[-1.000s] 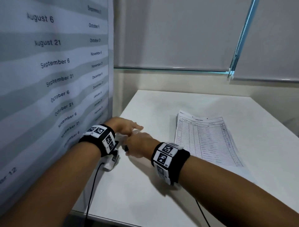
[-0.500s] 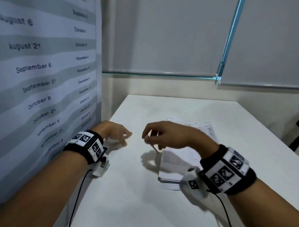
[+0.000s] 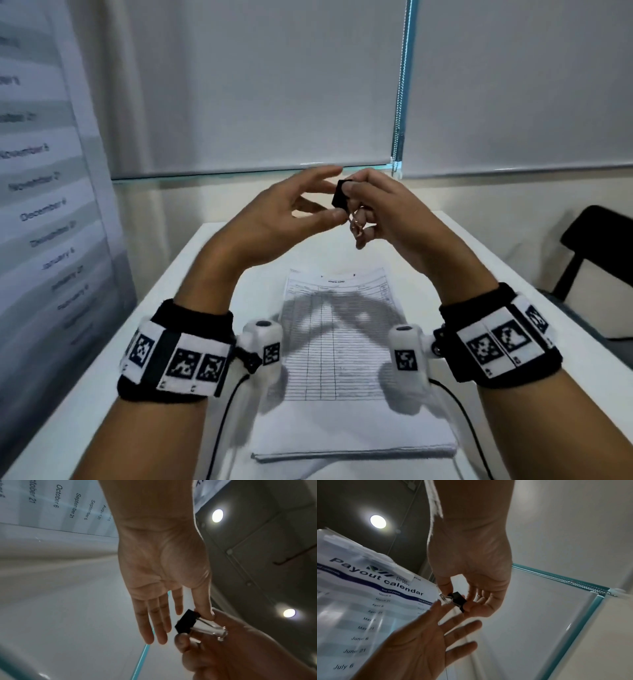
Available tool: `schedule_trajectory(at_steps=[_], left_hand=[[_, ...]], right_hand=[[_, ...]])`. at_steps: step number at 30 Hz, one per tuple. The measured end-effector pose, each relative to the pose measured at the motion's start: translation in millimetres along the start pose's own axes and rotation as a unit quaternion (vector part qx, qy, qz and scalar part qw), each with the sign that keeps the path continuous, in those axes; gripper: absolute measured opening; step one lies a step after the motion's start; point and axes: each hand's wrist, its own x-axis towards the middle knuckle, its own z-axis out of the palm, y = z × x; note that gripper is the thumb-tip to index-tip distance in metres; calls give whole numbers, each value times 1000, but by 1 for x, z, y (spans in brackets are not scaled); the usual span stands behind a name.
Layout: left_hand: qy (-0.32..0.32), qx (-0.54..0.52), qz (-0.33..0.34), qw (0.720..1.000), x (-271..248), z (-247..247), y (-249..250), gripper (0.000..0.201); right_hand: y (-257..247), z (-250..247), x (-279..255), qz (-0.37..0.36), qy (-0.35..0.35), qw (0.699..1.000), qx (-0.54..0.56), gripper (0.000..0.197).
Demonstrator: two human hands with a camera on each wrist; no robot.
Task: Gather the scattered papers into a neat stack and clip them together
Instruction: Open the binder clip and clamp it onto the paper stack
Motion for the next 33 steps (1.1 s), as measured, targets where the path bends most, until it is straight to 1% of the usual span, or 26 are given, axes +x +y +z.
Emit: schedule_trajectory(at_steps=[2, 6, 9, 12, 13, 14, 17, 19, 22, 24, 28, 30, 31, 33], left_hand=[[5, -4, 22, 1000, 4, 11, 11, 66], [70, 78, 57, 993, 8, 24, 24, 58], [68, 102, 60, 991, 4, 28, 25, 66], [89, 110, 82, 987, 2, 29, 25, 49], [97, 106, 83, 986, 2, 27, 25, 47], [96, 100, 78, 987, 0, 25, 25, 50], [55, 99, 66, 991, -4, 21, 27, 67], [48, 113, 76, 990, -7, 22, 29, 67], [57, 122, 84, 987, -7, 23, 32, 66], [62, 129, 87, 986, -7, 22, 31, 69], [65, 154, 86, 982, -6, 16, 26, 75], [57, 154, 94, 982, -6, 16, 23, 75], [51, 154, 100, 982, -6, 17, 23, 75], [40, 142, 109, 983, -6, 18, 21, 73]], right_hand=[[1, -4, 1, 1, 27, 999, 16, 10], [0, -8, 3, -7, 61, 998, 20, 15], [0, -8, 3, -17, 61, 998, 6, 18], [0, -6, 0, -25, 45, 999, -8, 18], [-1, -6, -1, -26, 43, 999, -10, 19], [-1, -5, -2, -27, 43, 999, -13, 19], [-3, -6, -4, -33, 60, 997, -26, 22], [-5, -7, -4, -39, 69, 996, -33, 22], [-7, -9, -6, -50, 69, 996, -41, 20], [-7, -12, -8, -52, 49, 996, -46, 24], [-7, -19, -13, -54, -35, 997, -45, 37], [-7, -19, -13, -54, -45, 997, -40, 41], [-6, -19, -12, -55, -42, 997, -35, 40], [-3, -20, -10, -58, -29, 998, -27, 30]])
